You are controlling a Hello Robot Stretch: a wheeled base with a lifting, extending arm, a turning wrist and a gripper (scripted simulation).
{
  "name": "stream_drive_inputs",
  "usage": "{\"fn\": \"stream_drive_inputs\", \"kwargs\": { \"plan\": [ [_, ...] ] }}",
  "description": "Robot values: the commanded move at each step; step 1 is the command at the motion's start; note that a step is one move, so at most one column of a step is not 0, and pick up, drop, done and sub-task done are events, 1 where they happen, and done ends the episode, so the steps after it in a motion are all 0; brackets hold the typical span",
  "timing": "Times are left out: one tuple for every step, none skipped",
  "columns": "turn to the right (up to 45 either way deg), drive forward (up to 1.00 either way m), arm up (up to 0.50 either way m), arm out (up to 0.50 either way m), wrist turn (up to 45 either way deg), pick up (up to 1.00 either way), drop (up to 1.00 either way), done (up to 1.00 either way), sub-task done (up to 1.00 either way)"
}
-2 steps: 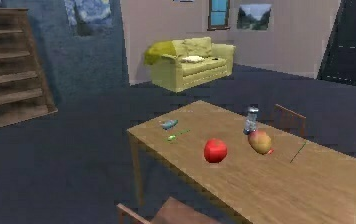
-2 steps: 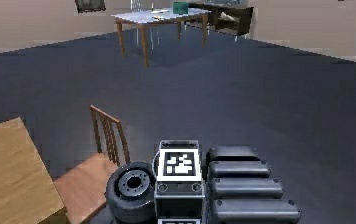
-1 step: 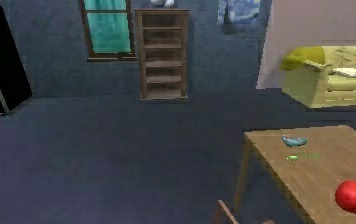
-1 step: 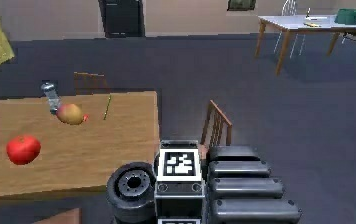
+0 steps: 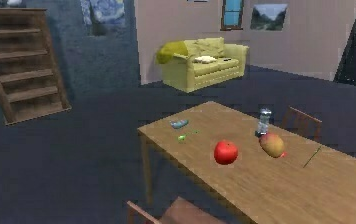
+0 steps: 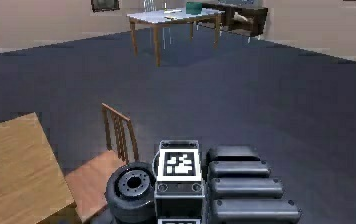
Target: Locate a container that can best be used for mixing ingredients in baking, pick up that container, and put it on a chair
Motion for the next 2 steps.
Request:
{"fn": "stream_drive_inputs", "kwargs": {
  "plan": [
    [-27.0,0.00,0.00,0.00,0.0,0.00,0.00,0.00,0.00],
    [24.0,0.00,0.00,0.00,0.0,0.00,0.00,0.00,0.00]
  ]
}}
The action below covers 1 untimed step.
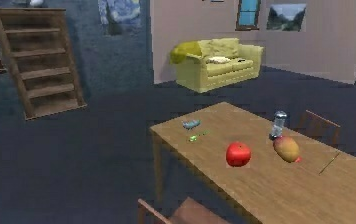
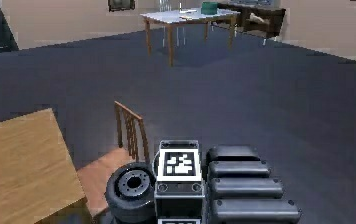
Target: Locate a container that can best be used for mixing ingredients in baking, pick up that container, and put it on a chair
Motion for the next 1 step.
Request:
{"fn": "stream_drive_inputs", "kwargs": {
  "plan": [
    [-18.0,0.00,0.00,0.00,0.0,0.00,0.00,0.00,0.00]
  ]
}}
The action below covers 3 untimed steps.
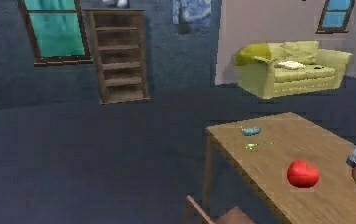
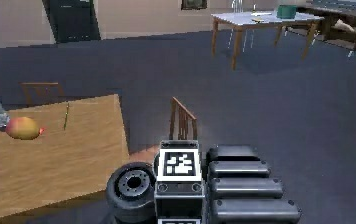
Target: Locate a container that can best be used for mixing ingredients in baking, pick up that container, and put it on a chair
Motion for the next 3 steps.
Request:
{"fn": "stream_drive_inputs", "kwargs": {
  "plan": [
    [45.0,0.00,0.00,0.00,0.0,0.00,0.00,0.00,0.00],
    [15.0,0.00,0.00,0.00,0.0,0.00,0.00,0.00,0.00],
    [0.0,0.30,0.00,0.00,0.0,0.00,0.00,0.00,0.00]
  ]
}}
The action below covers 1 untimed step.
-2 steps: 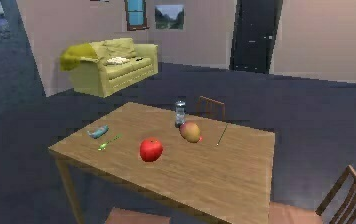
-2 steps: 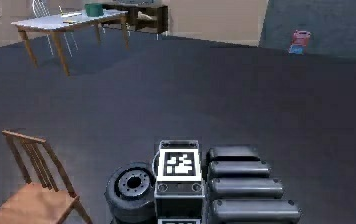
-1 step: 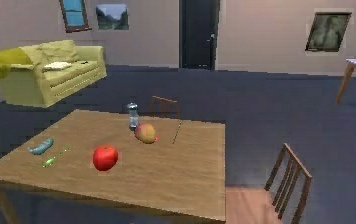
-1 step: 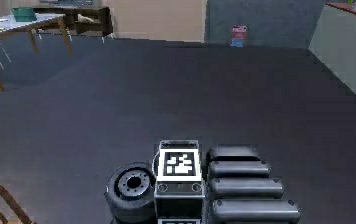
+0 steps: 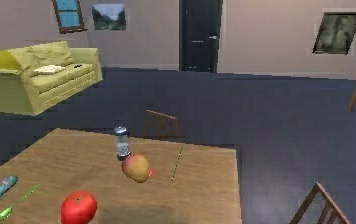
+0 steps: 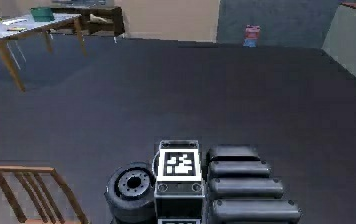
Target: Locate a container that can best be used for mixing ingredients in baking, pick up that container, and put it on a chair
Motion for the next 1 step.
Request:
{"fn": "stream_drive_inputs", "kwargs": {
  "plan": [
    [-45.0,0.00,0.00,0.00,0.0,0.00,0.00,0.00,0.00]
  ]
}}
